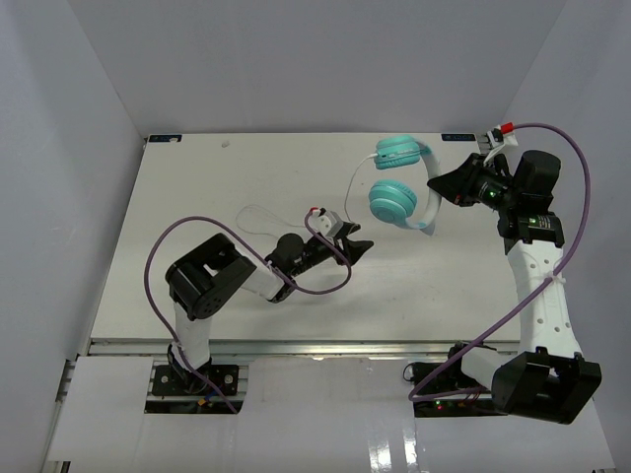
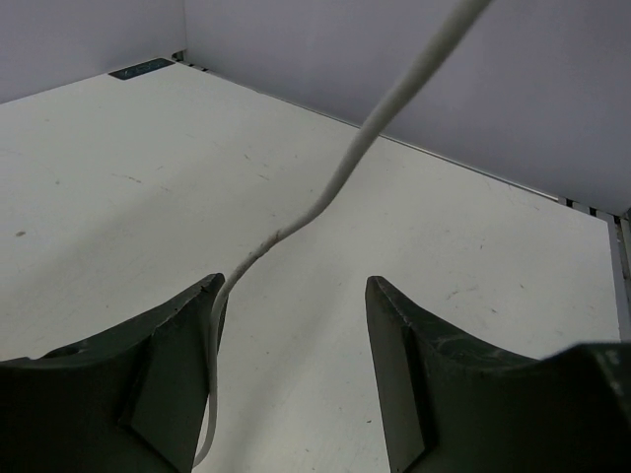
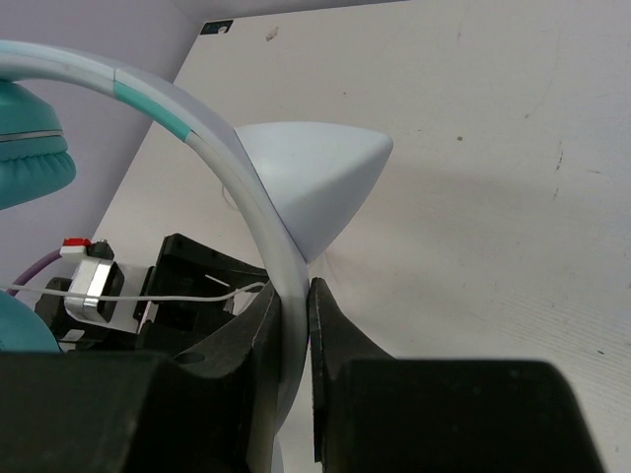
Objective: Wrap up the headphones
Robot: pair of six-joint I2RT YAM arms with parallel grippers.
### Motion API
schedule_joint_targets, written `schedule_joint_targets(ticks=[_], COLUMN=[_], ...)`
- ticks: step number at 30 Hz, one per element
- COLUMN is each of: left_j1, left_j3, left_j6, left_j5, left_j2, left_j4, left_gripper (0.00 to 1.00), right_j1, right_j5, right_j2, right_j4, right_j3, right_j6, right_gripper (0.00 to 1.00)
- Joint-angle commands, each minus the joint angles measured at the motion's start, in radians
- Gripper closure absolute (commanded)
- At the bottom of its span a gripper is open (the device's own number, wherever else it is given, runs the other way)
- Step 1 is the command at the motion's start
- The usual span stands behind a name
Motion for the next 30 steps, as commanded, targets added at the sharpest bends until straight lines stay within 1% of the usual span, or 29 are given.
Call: schedule_joint_targets(ticks=[1,3,5,9,14,15,18,21,25,30], left_j1=[-0.005,-0.005,-0.006,-0.006,-0.005,-0.005,-0.005,-0.006,-0.005,-0.005], left_j3=[0.012,0.008,0.003,-0.042,-0.117,-0.138,-0.191,-0.250,-0.279,-0.276], left_j6=[0.003,0.014,0.026,0.038,0.077,0.086,0.136,0.163,0.164,0.154], left_j5=[-0.029,-0.031,-0.031,-0.026,0.027,0.036,0.084,0.106,0.119,0.151], left_j2=[0.000,0.000,-0.003,-0.026,-0.102,-0.114,-0.159,-0.189,-0.213,-0.234], left_j4=[0.195,0.188,0.179,0.185,0.176,0.174,0.162,0.160,0.156,0.097], left_gripper=[0.32,0.35,0.41,0.50,0.54,0.57,0.69,0.75,0.84,0.97], right_j1=[-0.002,-0.003,-0.003,-0.003,-0.003,-0.003,-0.003,-0.003,-0.003,-0.003], right_j5=[-0.039,-0.042,-0.046,-0.043,-0.031,-0.033,-0.038,-0.041,-0.040,-0.027], right_j2=[-0.032,-0.033,-0.038,-0.052,-0.058,-0.058,-0.062,-0.070,-0.078,-0.081], right_j4=[0.072,0.073,0.072,0.070,0.072,0.073,0.075,0.080,0.077,0.066], right_j3=[0.059,0.063,0.070,0.070,0.059,0.057,0.050,0.048,0.049,0.049], right_j6=[0.062,0.066,0.069,0.063,0.037,0.036,0.025,0.017,-0.004,-0.033], right_gripper=[0.92,0.92,0.92,0.92,0.92,0.92,0.92,0.92,0.92,0.92])
